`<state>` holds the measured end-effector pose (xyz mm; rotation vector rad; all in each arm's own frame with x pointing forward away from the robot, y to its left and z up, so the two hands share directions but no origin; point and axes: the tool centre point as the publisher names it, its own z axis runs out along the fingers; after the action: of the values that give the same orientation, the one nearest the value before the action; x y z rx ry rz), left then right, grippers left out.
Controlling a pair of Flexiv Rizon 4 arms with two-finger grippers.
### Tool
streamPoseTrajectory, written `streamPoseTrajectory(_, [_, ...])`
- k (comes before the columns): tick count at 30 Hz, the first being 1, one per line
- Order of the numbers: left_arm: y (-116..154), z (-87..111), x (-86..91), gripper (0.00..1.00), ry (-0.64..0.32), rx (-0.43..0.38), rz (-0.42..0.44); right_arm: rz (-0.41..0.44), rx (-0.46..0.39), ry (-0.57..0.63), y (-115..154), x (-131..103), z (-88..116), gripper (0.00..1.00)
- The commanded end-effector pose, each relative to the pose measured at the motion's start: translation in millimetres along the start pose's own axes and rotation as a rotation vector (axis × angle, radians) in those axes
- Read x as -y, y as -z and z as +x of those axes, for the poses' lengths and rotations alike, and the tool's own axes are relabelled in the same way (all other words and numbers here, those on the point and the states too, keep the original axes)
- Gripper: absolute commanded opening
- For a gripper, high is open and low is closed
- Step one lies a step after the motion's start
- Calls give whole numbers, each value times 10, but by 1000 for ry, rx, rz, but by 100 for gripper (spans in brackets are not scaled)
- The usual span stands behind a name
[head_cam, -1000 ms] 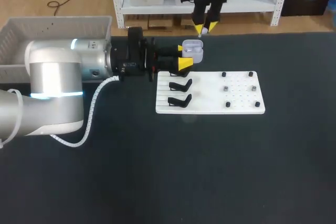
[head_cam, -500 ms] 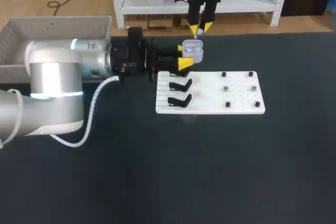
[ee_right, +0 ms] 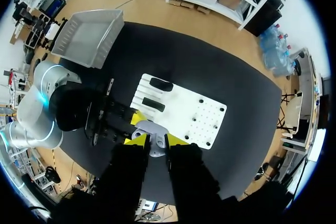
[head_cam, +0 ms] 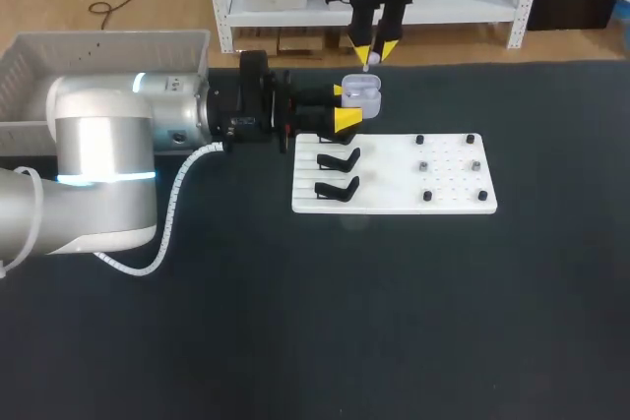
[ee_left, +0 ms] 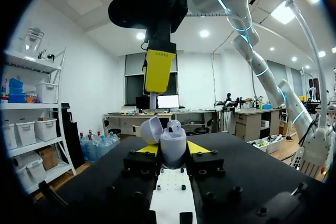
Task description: Pick up each earbud case from the left stands, insert the matching earbuds, close the lid, and place the case in the box.
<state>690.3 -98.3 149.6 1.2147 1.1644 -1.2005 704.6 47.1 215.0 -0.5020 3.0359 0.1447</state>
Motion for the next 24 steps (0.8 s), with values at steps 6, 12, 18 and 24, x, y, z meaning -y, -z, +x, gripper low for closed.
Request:
streamPoseTrajectory(6, [-4,6,14,0,-3,1,-6,7,5,16,40,-24,39,0])
streamPoseTrajectory(12, [-4,6,14,0,-3,1,-6,70,-6,61,86,-183,102,0])
streamPoseTrajectory(18, [-4,6,14,0,-3,1,-6,74,-6,65,72,-265,150,0])
streamPoseTrajectory(24, [-4,6,14,0,-3,1,-6,55,-12,60,25,-302,183,0])
